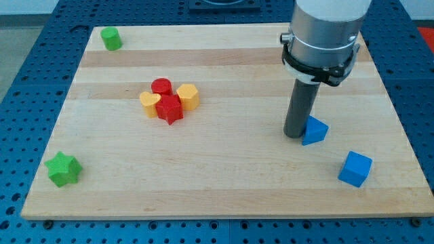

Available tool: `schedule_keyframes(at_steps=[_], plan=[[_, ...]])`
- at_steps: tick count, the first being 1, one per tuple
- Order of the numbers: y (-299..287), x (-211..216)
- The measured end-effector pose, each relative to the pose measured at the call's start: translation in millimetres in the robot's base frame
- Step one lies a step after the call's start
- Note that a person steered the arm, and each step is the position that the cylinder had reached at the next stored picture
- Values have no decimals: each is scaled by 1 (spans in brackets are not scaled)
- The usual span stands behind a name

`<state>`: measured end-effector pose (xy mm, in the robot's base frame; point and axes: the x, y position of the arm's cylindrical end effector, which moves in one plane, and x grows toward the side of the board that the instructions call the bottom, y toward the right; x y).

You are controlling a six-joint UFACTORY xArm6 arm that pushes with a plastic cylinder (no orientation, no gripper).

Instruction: Push the blue cube closer to the blue triangle

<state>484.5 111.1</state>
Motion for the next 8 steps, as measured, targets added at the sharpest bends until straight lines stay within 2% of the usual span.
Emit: schedule_keyframes(at_steps=[1,2,3,4,5,6,7,8], plan=[[1,-51],[33,-62],[128,-40],[203,10],[215,79],[191,113],[149,117],[121,101]])
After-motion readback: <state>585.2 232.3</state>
